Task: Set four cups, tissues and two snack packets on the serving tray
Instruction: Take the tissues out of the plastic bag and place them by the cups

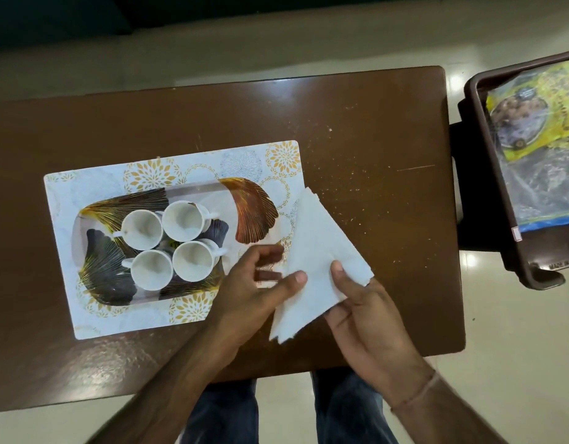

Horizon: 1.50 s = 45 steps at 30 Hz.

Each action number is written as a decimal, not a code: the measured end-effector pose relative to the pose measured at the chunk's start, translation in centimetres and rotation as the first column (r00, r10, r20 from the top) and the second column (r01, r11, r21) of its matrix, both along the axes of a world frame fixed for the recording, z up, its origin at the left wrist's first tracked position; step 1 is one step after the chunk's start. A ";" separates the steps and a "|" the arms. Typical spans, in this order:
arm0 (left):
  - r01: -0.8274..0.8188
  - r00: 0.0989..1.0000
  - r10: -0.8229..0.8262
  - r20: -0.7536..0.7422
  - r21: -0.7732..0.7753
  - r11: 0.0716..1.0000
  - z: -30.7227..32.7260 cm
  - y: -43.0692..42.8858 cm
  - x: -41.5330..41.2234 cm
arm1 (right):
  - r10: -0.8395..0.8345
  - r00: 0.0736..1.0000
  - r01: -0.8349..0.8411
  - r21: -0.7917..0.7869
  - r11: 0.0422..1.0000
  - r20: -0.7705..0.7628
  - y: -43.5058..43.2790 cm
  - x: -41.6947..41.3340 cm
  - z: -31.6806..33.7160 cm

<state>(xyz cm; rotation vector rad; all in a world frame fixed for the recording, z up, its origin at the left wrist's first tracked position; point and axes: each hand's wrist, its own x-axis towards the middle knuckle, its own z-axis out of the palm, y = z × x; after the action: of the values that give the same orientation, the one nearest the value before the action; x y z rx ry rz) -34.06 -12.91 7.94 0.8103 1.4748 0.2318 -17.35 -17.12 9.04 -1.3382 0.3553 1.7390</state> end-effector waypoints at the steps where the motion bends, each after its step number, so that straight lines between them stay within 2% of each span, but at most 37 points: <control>1: 0.003 0.998 0.002 0.059 -0.084 0.996 -0.2 -0.3 -0.3 | -0.025 0.999 0.024 -0.015 1.000 -0.044 -0.3 -0.6 -0.1; 3: -0.016 0.991 0.040 0.126 -0.185 0.983 -0.7 -0.9 -0.7 | -0.054 0.994 0.050 -0.041 0.998 -0.099 -0.9 -1.5 -0.4; 6: -0.041 0.992 0.057 0.116 -0.133 0.990 -1.3 -1.5 -1.4 | 0.013 0.996 -0.018 -0.049 0.999 -0.091 -1.1 -1.5 -0.8; 8: 0.008 0.992 0.004 0.123 -0.097 0.995 -1.6 -1.5 -2.0 | 0.174 0.983 -0.174 0.016 0.985 -0.051 -0.5 -0.4 -0.8; 11: 0.224 0.967 -0.219 0.128 -0.027 0.974 -2.0 -1.2 -2.8 | 0.478 0.877 -0.481 0.108 0.870 0.048 1.6 1.4 -0.9; 14: 0.331 0.940 -0.329 0.090 -0.009 0.943 -2.6 -1.7 -3.3 | 0.621 0.756 -0.642 0.047 0.765 0.207 3.8 2.4 -1.9; 16: 0.208 0.976 -0.204 0.079 -0.045 0.977 -3.2 -2.6 -3.9 | 0.600 0.753 -0.632 0.044 0.774 0.269 4.6 2.2 -3.1; 19: -0.159 0.987 0.156 -0.030 -0.131 0.979 -4.6 -4.8 -5.2 | 0.583 0.727 -0.618 -0.023 0.786 0.361 4.7 1.0 -5.4; 21: -0.337 0.940 0.326 -0.099 -0.128 0.933 -5.7 -6.1 -6.1 | 0.605 0.609 -0.668 -0.079 0.740 0.513 4.6 -0.5 -6.8; 24: -0.508 0.859 0.495 -0.131 -0.089 0.857 -7.1 -6.8 -6.6 | 0.575 0.295 -0.751 -0.187 0.633 0.763 5.1 -3.1 -8.3; 25: -0.545 0.834 0.532 -0.144 -0.075 0.835 -7.5 -6.8 -6.7 | 0.551 0.201 -0.760 -0.226 0.610 0.810 5.5 -3.8 -8.7; 27: -0.611 0.785 0.596 -0.171 -0.050 0.790 -8.1 -6.5 -6.5 | 0.500 0.072 -0.758 -0.278 0.590 0.863 6.3 -5.0 -9.6; 31: -0.685 0.708 0.668 -0.229 0.010 0.729 -8.9 -6.3 -5.6 | 0.426 -0.044 -0.760 -0.307 0.573 0.903 7.2 -6.4 -10.7; 33: -0.699 0.682 0.686 -0.252 0.050 0.713 -9.1 -6.2 -5.4 | 0.429 -0.048 -0.761 -0.311 0.569 0.902 7.4 -6.5 -10.9; 35: -0.671 0.688 0.661 -0.298 0.086 0.737 -9.3 -6.0 -5.2 | 0.433 -0.018 -0.758 -0.294 0.582 0.901 7.7 -6.7 -11.0; 36: -0.652 0.692 0.644 -0.327 0.100 0.752 -9.3 -5.8 -5.2 | 0.421 -0.031 -0.754 -0.298 0.585 0.907 7.8 -6.8 -11.0; 37: -0.639 0.691 0.631 -0.352 0.109 0.761 -9.4 -5.7 -5.2 | 0.396 -0.080 -0.748 -0.318 0.583 0.915 7.8 -6.9 -10.9; 40: -0.585 0.671 0.572 -0.472 0.136 0.799 -8.9 -6.0 -5.5 | 0.226 -0.318 -0.751 -0.390 0.533 0.921 6.5 -7.1 -10.1; 42: -0.446 0.670 0.478 -0.568 0.207 0.871 -7.9 -7.1 -5.7 | 0.078 -0.417 -0.815 -0.410 0.410 0.906 4.4 -7.1 -9.5; 44: -0.202 0.762 0.381 -0.524 0.367 0.908 -6.6 -8.5 -5.6 | -0.017 -0.475 -0.862 -0.461 0.211 0.880 2.2 -6.9 -9.6; 45: -0.046 0.825 0.290 -0.485 0.454 0.890 -6.1 -9.2 -5.4 | -0.040 -0.500 -0.862 -0.493 0.116 0.865 1.4 -6.7 -10.0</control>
<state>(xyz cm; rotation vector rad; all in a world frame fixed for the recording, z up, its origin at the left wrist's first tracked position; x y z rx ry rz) -39.50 -22.14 1.82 1.1602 2.0846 0.5078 -24.09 -15.72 -0.91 -1.7817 -2.4071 0.6195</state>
